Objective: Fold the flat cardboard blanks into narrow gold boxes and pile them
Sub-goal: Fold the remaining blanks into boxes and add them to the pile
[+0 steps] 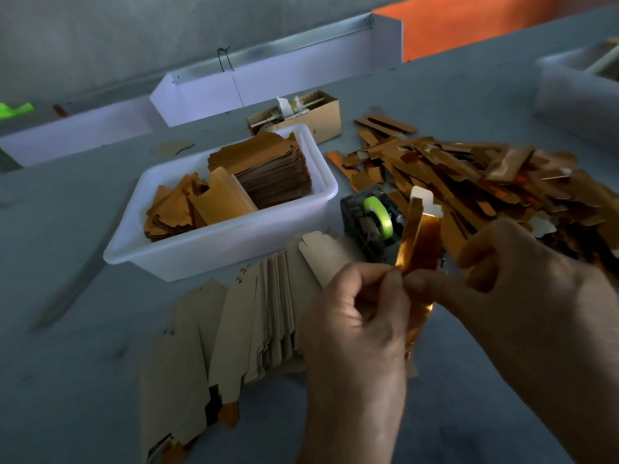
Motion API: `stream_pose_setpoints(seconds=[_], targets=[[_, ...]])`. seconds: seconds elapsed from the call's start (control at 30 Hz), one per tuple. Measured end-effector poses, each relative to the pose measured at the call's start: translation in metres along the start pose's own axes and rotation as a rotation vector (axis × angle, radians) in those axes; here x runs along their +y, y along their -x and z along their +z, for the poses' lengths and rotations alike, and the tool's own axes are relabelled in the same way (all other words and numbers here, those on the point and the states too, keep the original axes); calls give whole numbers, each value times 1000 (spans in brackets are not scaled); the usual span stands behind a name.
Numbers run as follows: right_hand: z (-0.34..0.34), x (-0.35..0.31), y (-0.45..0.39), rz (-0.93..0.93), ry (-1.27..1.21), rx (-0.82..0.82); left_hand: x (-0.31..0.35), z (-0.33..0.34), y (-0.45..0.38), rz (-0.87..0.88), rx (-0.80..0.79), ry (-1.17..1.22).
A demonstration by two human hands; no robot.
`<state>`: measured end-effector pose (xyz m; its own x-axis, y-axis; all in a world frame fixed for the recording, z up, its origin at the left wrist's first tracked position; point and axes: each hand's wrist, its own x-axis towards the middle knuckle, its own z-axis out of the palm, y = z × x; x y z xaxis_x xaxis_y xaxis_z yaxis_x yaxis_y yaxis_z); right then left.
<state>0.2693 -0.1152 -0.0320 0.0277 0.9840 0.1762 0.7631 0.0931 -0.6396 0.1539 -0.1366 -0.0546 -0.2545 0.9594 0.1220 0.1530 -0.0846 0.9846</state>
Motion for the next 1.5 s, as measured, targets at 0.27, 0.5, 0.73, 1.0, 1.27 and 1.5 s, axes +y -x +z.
stream_pose_setpoints(seconds=[0.27,0.5,0.73,1.0,1.27,1.5], targets=[[9,12,-2,147,-536,-216,-3,-6,-4,-183,-93,43],[14,42,-27,194,-477,4,-2,-17,-15,118,94,-929],[25,83,-75,290,-135,146,-27,-28,-31,-118,132,-1040],[34,80,-43,190,-117,426,-27,-32,-39,-135,208,-642],[30,37,-2,91,-479,269,-11,-60,-28,-287,27,41],[36,9,14,180,-899,-218,-8,-59,-19,-315,-99,144]])
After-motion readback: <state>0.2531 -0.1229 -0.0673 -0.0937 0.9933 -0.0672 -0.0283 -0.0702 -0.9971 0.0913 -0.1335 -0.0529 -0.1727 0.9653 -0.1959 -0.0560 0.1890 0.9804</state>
